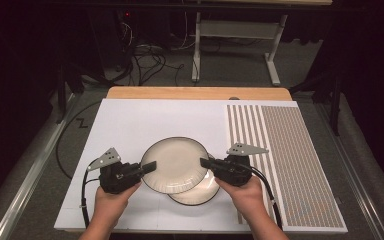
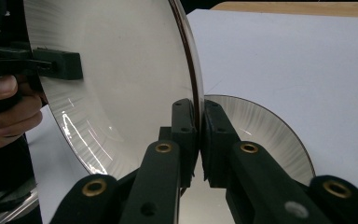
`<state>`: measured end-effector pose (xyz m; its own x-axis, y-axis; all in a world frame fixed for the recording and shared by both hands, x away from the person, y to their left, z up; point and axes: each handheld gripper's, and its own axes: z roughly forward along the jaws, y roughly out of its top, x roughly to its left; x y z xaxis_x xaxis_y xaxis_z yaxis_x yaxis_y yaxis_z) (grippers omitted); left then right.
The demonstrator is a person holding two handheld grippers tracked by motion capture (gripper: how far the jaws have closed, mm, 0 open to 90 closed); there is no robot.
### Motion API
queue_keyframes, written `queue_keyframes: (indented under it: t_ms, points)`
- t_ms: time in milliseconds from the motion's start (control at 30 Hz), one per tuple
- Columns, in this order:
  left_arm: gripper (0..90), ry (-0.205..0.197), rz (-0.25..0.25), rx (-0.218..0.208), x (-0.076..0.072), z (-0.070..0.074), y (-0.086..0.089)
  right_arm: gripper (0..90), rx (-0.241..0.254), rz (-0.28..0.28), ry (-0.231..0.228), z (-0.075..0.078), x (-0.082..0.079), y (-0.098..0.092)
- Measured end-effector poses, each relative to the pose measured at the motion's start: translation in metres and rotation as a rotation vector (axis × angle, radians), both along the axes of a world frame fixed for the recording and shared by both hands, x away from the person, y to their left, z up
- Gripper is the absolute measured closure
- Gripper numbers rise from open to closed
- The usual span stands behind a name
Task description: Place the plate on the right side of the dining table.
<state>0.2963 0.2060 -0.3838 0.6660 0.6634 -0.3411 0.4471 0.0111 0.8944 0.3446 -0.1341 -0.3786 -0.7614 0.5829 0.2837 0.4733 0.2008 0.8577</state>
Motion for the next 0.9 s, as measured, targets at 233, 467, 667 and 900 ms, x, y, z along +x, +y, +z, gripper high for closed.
queue_keyframes:
  t_ms: [233,467,667,900]
  points:
    - [79.8,0.002,-0.008,-0.027,0.0,0.002,-0.009,87.1,0.009,-0.003,-0.018,0.007,-0.004,-0.011]
    - [79.8,0.033,-0.019,-0.022,0.007,0.005,-0.029,86.2,-0.015,-0.029,-0.017,0.012,-0.004,-0.027]
    - [79.6,0.048,-0.034,-0.018,0.017,0.008,-0.048,85.4,-0.043,-0.081,-0.027,0.016,-0.005,-0.043]
    - [79.5,0.055,-0.059,-0.005,0.029,0.014,-0.074,85.6,-0.033,-0.123,-0.019,0.017,-0.004,-0.067]
